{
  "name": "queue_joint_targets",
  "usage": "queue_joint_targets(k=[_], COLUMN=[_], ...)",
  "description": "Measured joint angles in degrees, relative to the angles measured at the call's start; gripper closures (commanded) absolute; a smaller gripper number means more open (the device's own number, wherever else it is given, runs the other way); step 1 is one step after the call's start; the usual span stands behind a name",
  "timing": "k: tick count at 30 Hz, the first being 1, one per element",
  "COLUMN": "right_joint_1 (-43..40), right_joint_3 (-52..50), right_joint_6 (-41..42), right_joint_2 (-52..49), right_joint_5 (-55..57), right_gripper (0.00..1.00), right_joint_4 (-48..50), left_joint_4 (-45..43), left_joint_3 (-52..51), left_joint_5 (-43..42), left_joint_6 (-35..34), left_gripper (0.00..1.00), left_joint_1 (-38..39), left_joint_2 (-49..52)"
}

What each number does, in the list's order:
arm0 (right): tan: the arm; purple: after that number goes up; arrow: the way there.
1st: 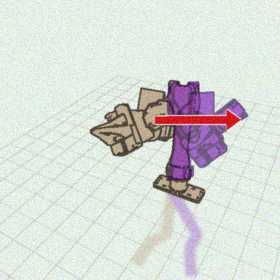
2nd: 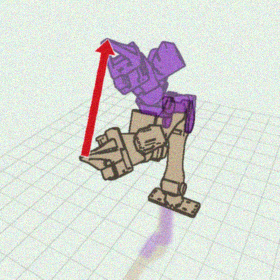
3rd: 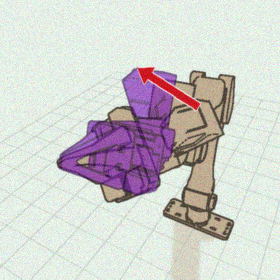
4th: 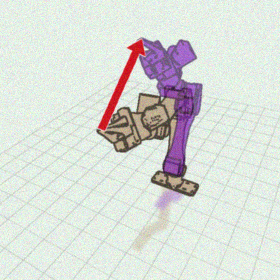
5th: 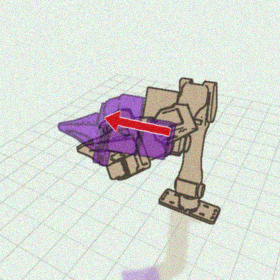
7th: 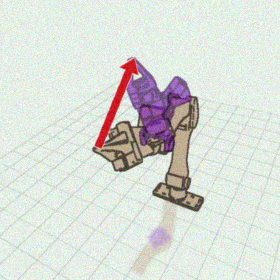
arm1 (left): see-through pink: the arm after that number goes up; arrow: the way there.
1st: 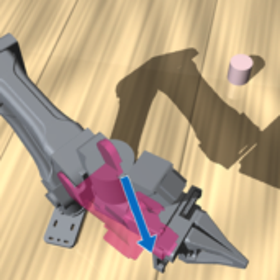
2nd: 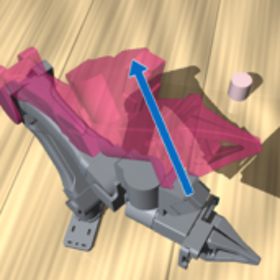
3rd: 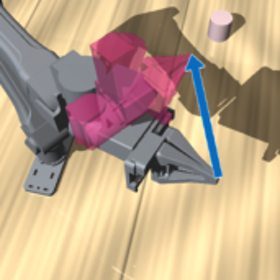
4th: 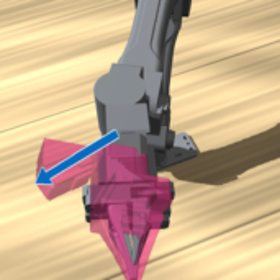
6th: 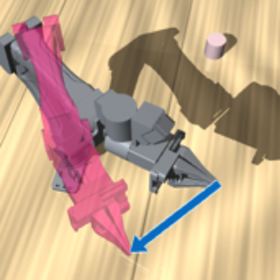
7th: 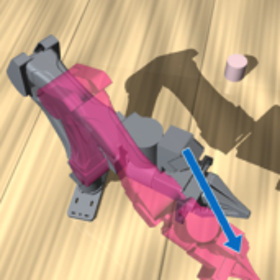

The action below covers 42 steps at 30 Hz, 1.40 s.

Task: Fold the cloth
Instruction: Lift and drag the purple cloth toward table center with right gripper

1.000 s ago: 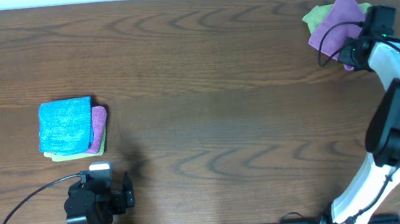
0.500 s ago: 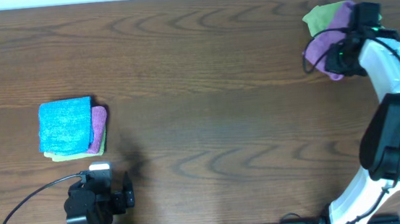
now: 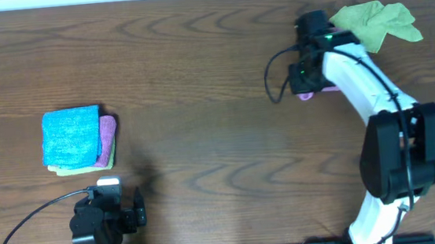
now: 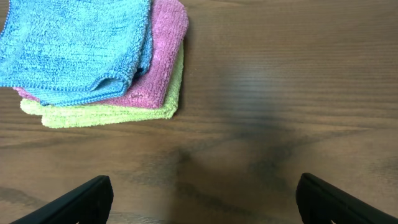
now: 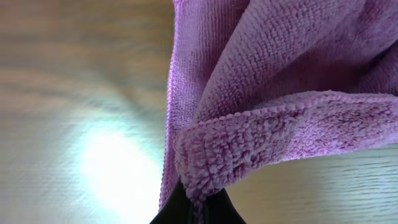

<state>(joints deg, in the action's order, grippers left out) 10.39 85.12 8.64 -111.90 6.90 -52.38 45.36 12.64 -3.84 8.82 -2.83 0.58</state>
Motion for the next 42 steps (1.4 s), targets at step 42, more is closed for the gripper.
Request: queue_joint_targets(k=[42], right_joint_1=[26.1], right_joint_3=[0.0], right_joint_6=[1.2], right_joint_2=[-5.5], right_joint_5=[-8.7], right_gripper=[0.91], right_joint_4=[19.3], left_joint_4=[0.0], left_joint_3=[0.0], left_joint_5=[0.4], left_joint_6=[0.0], left_gripper=[0.05], left_joint_1=[0.0], left_joint_2=[0.0])
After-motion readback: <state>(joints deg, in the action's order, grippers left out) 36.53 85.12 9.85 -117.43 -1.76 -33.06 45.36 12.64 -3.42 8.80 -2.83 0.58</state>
